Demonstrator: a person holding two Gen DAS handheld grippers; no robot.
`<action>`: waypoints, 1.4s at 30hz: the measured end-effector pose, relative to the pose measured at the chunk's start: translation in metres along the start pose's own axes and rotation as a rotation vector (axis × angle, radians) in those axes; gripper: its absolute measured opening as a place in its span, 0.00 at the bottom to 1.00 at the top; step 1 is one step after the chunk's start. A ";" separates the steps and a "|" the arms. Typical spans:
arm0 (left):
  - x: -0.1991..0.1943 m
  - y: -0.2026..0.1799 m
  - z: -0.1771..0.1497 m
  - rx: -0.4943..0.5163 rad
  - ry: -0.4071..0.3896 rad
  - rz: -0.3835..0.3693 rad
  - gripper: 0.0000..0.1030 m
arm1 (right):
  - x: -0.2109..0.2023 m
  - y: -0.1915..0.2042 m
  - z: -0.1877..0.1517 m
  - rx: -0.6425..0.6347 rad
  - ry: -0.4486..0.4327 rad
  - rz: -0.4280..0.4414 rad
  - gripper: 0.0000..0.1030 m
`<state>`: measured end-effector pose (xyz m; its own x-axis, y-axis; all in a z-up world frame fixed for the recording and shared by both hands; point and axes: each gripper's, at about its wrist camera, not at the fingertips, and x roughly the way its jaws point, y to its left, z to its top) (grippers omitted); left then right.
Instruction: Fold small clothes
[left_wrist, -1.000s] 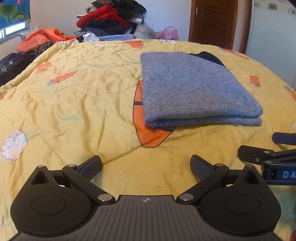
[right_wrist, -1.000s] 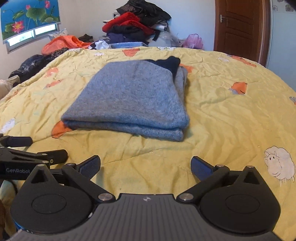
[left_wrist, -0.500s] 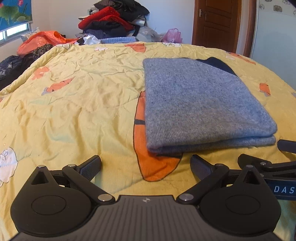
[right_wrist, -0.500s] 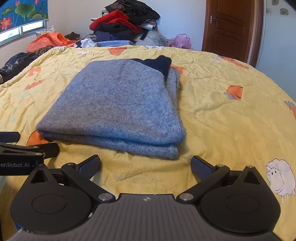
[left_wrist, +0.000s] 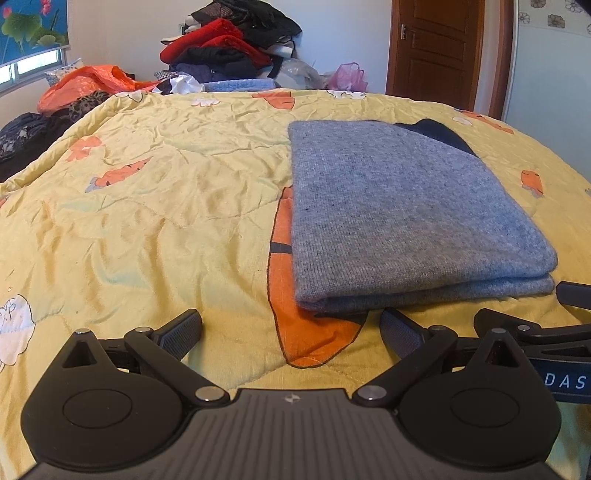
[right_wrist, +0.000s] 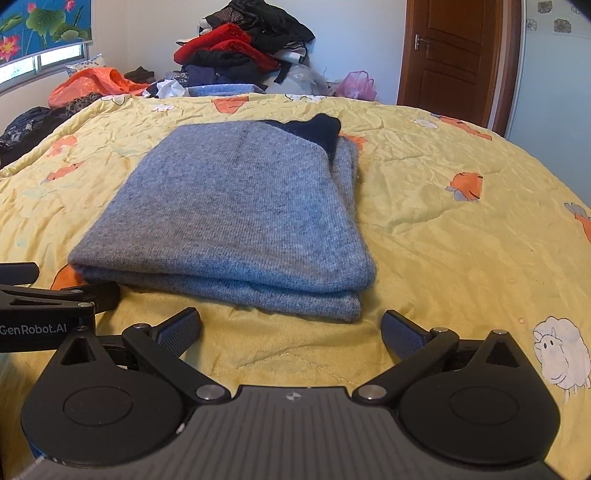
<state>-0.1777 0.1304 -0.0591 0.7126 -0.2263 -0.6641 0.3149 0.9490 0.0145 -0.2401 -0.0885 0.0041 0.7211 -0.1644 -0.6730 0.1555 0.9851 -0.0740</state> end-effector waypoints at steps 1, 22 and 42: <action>0.000 0.000 0.000 0.002 0.000 -0.003 1.00 | 0.000 0.000 0.000 0.000 -0.001 0.000 1.00; 0.001 0.001 0.001 0.014 0.002 -0.014 1.00 | 0.000 0.000 -0.001 0.000 -0.001 0.000 1.00; 0.001 0.004 0.001 0.019 0.001 -0.022 1.00 | 0.000 0.000 -0.001 -0.002 -0.001 0.002 1.00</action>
<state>-0.1752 0.1338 -0.0589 0.7048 -0.2465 -0.6652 0.3422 0.9395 0.0145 -0.2412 -0.0884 0.0035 0.7218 -0.1621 -0.6728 0.1527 0.9855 -0.0736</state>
